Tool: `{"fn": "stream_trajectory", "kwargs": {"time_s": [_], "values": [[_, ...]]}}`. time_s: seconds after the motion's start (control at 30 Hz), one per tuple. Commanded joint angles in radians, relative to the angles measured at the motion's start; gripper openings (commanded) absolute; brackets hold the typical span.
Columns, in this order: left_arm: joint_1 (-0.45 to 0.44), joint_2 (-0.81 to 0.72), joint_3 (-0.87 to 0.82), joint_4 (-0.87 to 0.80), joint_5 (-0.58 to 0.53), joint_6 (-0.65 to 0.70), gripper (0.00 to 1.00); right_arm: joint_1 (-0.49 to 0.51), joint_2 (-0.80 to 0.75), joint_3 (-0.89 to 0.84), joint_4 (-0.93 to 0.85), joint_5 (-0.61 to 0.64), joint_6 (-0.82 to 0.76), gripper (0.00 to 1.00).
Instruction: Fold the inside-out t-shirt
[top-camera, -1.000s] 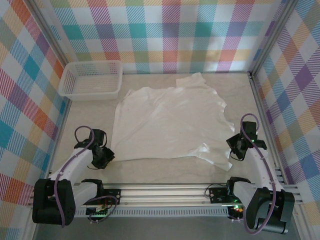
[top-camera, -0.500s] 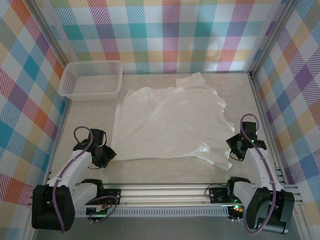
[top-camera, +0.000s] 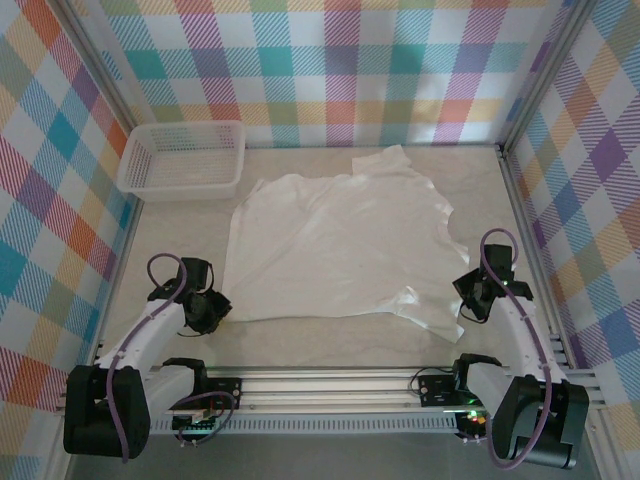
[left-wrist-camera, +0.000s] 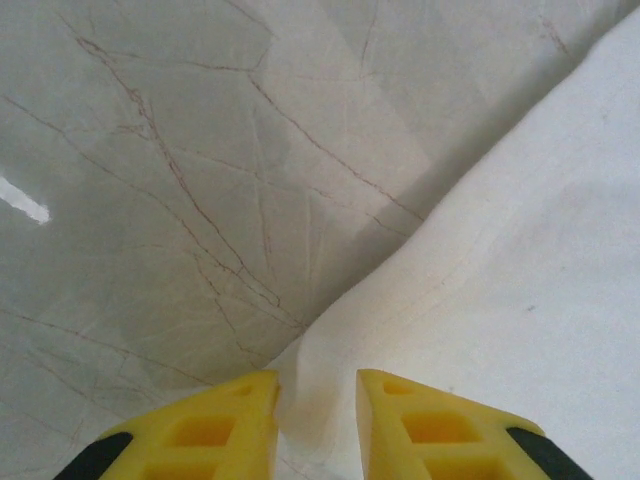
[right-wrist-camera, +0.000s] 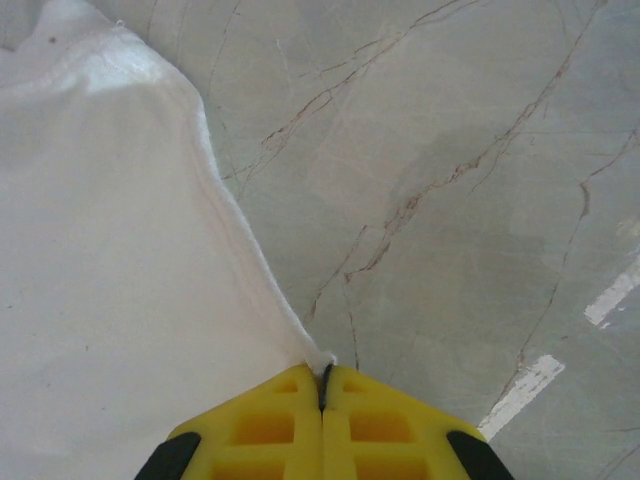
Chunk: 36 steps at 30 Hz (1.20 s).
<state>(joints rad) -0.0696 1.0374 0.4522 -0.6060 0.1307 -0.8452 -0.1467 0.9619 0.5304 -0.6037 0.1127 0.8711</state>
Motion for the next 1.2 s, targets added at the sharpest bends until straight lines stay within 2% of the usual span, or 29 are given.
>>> {"fn": "stream_trajectory", "kwargs": {"time_s": [0.0,0.17,0.3,0.37,0.47,0.5,0.7,0.9,1.0,1.17], "values": [[-0.004,0.023,-0.010,-0.007,-0.002,-0.008,0.30,0.000,-0.014,-0.012,-0.010,0.024,-0.015,0.00],[-0.004,0.023,-0.004,-0.068,-0.027,0.006,0.34,0.001,-0.013,-0.007,-0.005,0.022,-0.018,0.00],[-0.004,0.032,-0.010,-0.028,-0.013,-0.009,0.28,0.001,-0.010,-0.014,-0.002,0.018,-0.017,0.00],[-0.005,0.050,-0.008,-0.019,-0.008,-0.011,0.21,0.001,-0.012,-0.012,-0.006,0.020,-0.015,0.00],[-0.004,0.065,0.006,-0.043,-0.014,0.002,0.02,0.000,-0.016,-0.007,-0.017,0.031,-0.017,0.00],[-0.005,0.061,0.013,-0.062,-0.021,0.004,0.00,0.001,-0.018,-0.005,-0.025,0.039,-0.017,0.00],[-0.005,-0.051,0.060,-0.257,-0.125,0.004,0.00,0.001,-0.047,-0.025,-0.097,0.112,0.018,0.00],[-0.004,-0.159,0.062,-0.230,-0.028,-0.025,0.00,0.001,-0.089,-0.010,-0.104,0.098,0.010,0.00],[-0.004,-0.132,0.147,-0.230,-0.064,-0.010,0.00,0.001,-0.072,0.043,-0.075,0.066,-0.035,0.00],[-0.004,0.009,0.309,-0.193,-0.115,0.036,0.00,0.001,0.022,0.137,-0.013,0.017,-0.083,0.00]]}}
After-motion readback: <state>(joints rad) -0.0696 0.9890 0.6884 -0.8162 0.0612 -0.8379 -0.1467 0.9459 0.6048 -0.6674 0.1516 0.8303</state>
